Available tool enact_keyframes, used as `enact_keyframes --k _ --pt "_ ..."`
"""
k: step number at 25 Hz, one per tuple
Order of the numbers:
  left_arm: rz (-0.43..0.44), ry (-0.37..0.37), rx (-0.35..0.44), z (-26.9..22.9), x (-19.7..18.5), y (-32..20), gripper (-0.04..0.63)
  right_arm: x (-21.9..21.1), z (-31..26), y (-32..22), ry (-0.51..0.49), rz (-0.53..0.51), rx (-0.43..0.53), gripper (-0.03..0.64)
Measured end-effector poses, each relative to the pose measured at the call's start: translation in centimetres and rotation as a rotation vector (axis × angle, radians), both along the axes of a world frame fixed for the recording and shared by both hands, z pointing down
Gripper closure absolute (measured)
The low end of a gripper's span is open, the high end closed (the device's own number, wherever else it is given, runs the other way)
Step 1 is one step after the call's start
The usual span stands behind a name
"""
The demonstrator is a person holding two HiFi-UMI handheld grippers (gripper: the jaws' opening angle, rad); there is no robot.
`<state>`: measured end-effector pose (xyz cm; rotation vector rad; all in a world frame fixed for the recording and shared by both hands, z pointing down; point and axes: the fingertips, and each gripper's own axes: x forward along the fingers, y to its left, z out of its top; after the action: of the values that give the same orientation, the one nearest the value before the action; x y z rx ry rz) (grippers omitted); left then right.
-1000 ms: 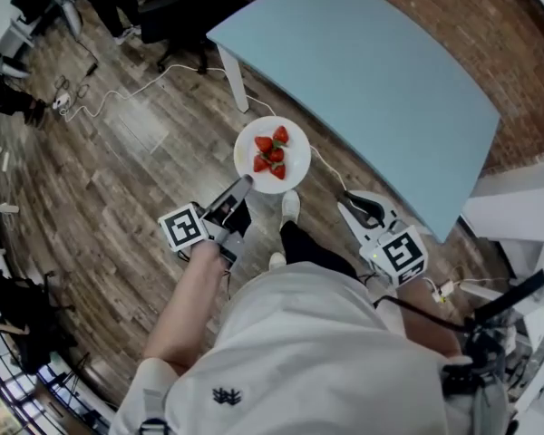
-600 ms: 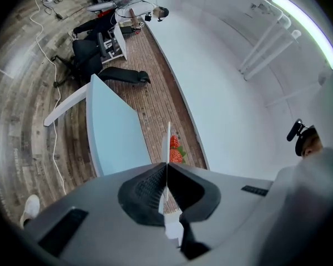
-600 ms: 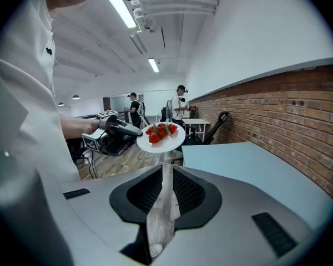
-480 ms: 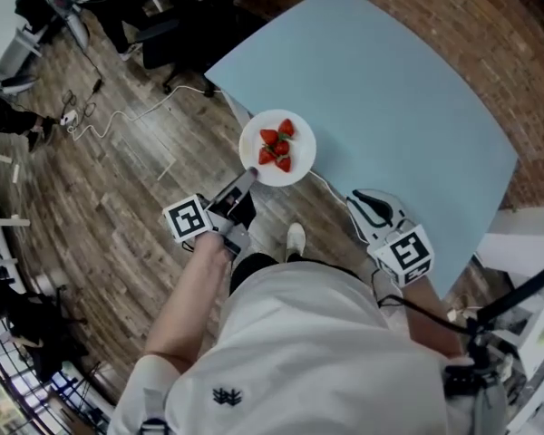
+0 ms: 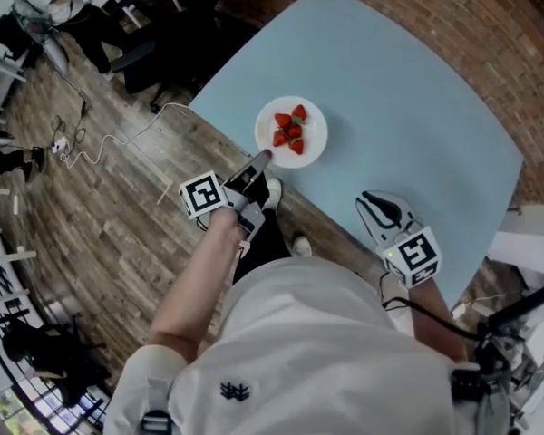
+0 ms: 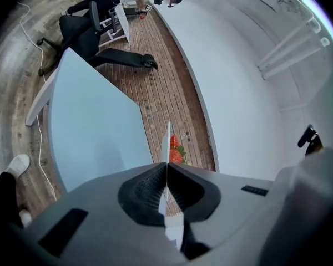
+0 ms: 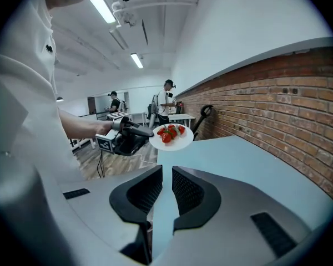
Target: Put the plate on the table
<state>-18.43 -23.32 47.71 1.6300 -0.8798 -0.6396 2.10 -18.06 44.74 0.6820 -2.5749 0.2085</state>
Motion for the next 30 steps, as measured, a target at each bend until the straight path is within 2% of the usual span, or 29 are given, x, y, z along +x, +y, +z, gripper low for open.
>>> enact_keyframes --k 4,11,16,22,30 --pt "0.043 0.015 -0.012 1.9 -0.8 -5.8 0.589 -0.4 0.5 -4.2 0.013 0.090 -0.013 0.560" --pt "0.100 0.022 -0.106 6.5 -3.7 -16.8 0.589 -2.3 0.3 -12.5 0.042 0.239 -0.063 0.560" --pt "0.138 -0.018 -0.169 11.4 -5.0 -20.3 0.589 -2.9 1.2 -13.4 0.039 0.323 -0.087 0.560" --pt "0.188 -0.006 -0.186 15.9 -4.9 -24.5 0.589 -2.2 2.5 -14.4 0.066 0.427 -0.124 0.560" --pt "0.205 0.009 -0.279 18.8 -4.3 -27.8 0.589 -1.8 2.2 -15.7 0.091 0.495 -0.147 0.560"
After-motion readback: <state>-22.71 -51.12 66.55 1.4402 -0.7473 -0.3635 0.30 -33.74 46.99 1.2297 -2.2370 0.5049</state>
